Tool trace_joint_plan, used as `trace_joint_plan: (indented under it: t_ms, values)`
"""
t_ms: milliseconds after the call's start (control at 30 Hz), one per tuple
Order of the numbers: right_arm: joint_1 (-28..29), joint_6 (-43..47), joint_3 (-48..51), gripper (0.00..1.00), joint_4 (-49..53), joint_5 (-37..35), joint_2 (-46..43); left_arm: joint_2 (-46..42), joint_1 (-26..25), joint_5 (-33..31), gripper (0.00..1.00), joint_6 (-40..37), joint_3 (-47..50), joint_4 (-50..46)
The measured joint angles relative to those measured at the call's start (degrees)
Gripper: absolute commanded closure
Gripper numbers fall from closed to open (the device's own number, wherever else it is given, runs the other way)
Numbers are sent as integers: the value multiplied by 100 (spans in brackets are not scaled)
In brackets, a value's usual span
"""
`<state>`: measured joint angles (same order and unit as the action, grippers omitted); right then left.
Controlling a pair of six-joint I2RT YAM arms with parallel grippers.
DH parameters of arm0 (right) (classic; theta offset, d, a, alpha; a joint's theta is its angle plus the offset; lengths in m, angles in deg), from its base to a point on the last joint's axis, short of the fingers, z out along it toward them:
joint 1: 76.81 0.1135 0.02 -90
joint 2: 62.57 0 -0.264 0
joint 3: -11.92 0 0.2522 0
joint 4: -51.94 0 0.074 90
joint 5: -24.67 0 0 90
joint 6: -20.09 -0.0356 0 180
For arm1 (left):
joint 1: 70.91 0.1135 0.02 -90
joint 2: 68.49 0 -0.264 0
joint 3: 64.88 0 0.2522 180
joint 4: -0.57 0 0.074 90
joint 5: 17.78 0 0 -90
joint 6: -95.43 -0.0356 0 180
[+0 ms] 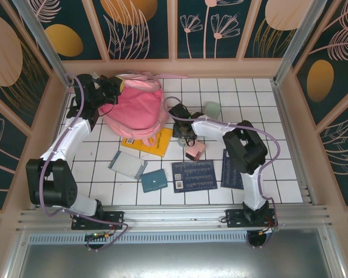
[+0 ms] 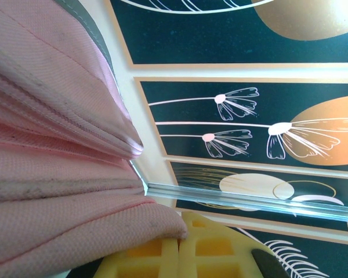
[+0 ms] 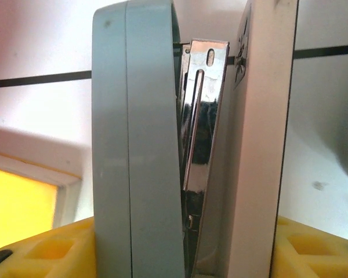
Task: Pack the student bag
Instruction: Pick up the stapler from the center of the table, then place the stapler in the student bag.
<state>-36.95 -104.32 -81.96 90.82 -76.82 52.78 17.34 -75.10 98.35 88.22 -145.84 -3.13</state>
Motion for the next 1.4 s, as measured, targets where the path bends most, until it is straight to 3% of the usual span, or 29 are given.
trace_joint_plan:
  t_ms: [300,433,700,1067,1167,1233,1333,1400]
  values:
    - [-116,146,527,46,-649,280,-1552,-4,0,-28,100,0,-11,-9]
    - [-96,125,584,48,-1152,992,-2020,-4,0,-66,100,22,-79,-11]
    - [101,-507,579,44,-1906,2524,-1856,-4,-197,-170,100,46,-295,-46]
    - [9,-1858,-1071,41,-2557,3309,203,-4,-717,-262,100,44,-330,-48]
    - [-85,-2293,-2079,32,-2583,3283,1110,-4,-741,-262,100,46,-330,-42]
    - [-131,-2435,-3003,13,-2509,3230,1834,-4,-743,-264,100,44,-330,-28]
    - [-157,-2444,-4046,8,-2540,3075,2623,-4,-745,-271,100,44,-330,-20]
    - [-162,-2468,-4177,8,-2765,3099,2802,-7,-745,-271,100,44,-330,-15]
